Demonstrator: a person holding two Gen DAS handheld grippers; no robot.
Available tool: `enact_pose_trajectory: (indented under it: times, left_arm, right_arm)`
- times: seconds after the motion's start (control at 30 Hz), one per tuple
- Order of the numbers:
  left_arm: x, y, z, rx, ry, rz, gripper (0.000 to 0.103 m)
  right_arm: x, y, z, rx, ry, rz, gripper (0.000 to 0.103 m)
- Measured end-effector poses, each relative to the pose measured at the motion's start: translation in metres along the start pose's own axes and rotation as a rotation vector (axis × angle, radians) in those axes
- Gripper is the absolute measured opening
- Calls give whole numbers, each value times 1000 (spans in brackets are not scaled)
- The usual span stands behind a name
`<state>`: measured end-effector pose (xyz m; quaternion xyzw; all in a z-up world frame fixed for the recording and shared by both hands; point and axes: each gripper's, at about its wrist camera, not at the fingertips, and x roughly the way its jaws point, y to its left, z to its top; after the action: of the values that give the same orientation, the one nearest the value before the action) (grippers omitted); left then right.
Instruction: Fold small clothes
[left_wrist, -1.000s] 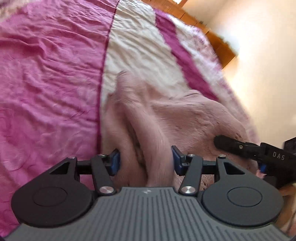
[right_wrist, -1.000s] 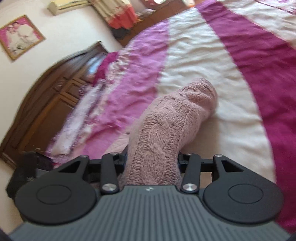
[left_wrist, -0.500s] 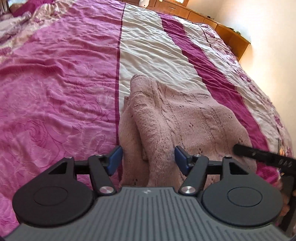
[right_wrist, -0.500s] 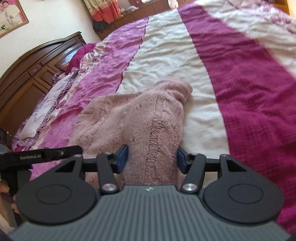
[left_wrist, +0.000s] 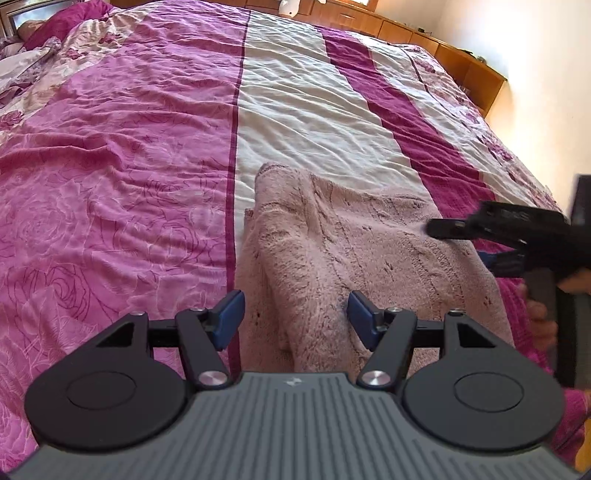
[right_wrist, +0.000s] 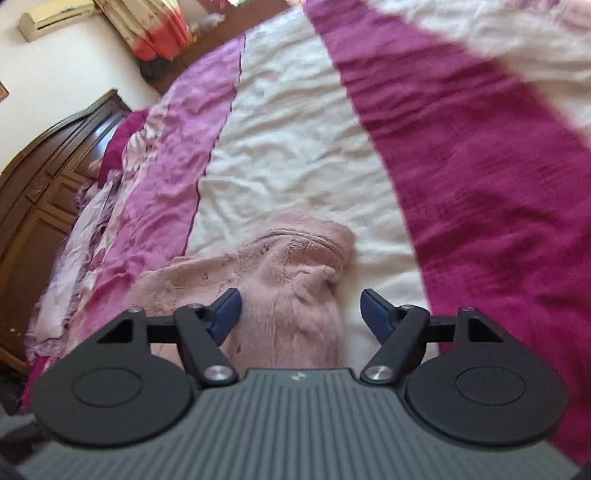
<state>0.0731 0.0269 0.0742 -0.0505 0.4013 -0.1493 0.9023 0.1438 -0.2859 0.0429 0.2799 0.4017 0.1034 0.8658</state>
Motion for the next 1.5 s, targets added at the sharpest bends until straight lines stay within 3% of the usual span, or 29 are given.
enact_pose_trajectory:
  times: [0.07, 0.1, 0.17, 0.27, 0.4, 0.5, 0.63, 0.77, 1.07, 1.33, 1.5]
  left_arm:
    - [4, -1, -1, 6, 5, 10, 69]
    - [6, -1, -1, 16, 6, 24, 70]
    - [9, -3, -3, 42, 0, 55, 76]
    - [14, -4, -7, 83, -23, 97, 83]
    - [23, 0, -6, 56, -17, 82, 86]
    - [26, -2, -6, 63, -20, 101, 89]
    - [20, -6, -5, 84, -23, 121, 89]
    - [5, -14, -6, 112, -36, 156, 90]
    - [-34, -32, -15, 94, -45, 205, 91]
    - [-62, -42, -37, 36, -22, 168, 92]
    - [-67, -53, -57, 58, -16, 190, 95]
  right_arm:
    - [17, -4, 3, 22, 42, 61, 74]
    - [20, -3, 3, 12, 34, 102, 57]
    - [18, 8, 1, -87, -28, 149, 36]
    - [10, 28, -7, -314, -131, 135, 32]
    - [31, 22, -6, -349, -110, 13, 32]
    - [37, 11, -2, -252, -98, 42, 32]
    - [28, 18, -4, -240, -100, 18, 38]
    - [1, 27, -9, -215, -141, -19, 52]
    - [-70, 66, -47, -318, -242, -38, 77]
    - [-104, 83, -95, -362, -255, -73, 77]
    - [-110, 87, -128, -394, -253, -86, 78]
